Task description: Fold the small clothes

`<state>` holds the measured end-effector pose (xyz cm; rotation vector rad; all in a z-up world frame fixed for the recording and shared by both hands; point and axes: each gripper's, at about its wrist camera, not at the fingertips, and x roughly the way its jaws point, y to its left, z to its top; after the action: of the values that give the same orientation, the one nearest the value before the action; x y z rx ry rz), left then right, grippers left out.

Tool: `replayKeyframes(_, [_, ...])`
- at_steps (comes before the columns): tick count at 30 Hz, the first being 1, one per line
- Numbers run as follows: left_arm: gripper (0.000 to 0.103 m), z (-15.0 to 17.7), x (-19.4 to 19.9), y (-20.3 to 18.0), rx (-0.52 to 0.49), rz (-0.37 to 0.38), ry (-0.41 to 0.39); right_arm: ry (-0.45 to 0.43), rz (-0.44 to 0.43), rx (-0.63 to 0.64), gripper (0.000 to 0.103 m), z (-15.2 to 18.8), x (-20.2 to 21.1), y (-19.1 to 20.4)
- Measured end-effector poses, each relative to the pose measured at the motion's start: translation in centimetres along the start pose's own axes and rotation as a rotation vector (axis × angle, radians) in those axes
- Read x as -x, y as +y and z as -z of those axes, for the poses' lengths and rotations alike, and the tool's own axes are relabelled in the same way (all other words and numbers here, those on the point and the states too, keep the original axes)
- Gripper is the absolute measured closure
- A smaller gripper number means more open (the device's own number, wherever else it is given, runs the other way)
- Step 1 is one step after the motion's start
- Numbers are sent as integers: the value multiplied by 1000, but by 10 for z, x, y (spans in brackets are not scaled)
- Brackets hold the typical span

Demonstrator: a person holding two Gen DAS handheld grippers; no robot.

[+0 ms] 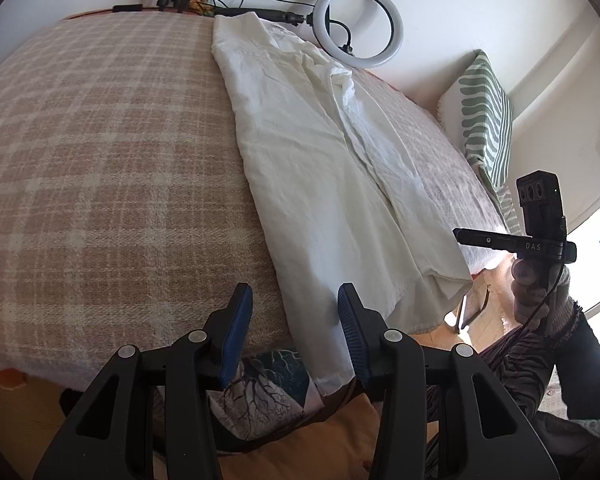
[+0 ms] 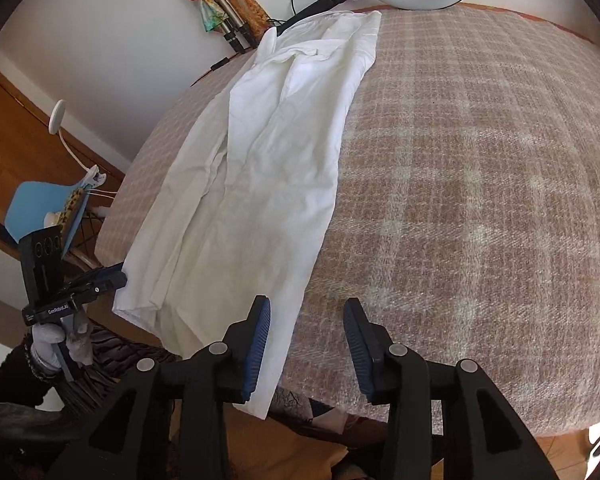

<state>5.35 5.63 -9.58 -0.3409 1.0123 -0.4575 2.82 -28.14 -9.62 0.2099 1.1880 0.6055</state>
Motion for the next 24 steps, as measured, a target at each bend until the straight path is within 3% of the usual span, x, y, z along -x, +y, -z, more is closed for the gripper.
replayKeyframes(9, [60,8,-1,-4,42,106,59,68,-204,-48,63,14,-11,-2])
replayKeyframes(14, [63,8,-1,12,150,191,94,83,-271,-76,63,16,-13,-5])
replayKeyframes(15, [66,10,-1,15,160,198,101,85,-280,-81,63,17,-13,-6])
replayKeyframes(16, [76,12,-2,15,160,195,102,84,-282,-80,63,17,-13,-6])
replayKeyframes(20, [92,13,-5,20,182,217,108,85,-288,-72,64,16,-15,-2])
replayKeyframes(22, [95,12,-2,20,183,228,99,83,-274,-67,68,16,-15,1])
replayKeyframes(24, [97,11,2,19,172,222,83,80,-256,-71,80,16,-15,0])
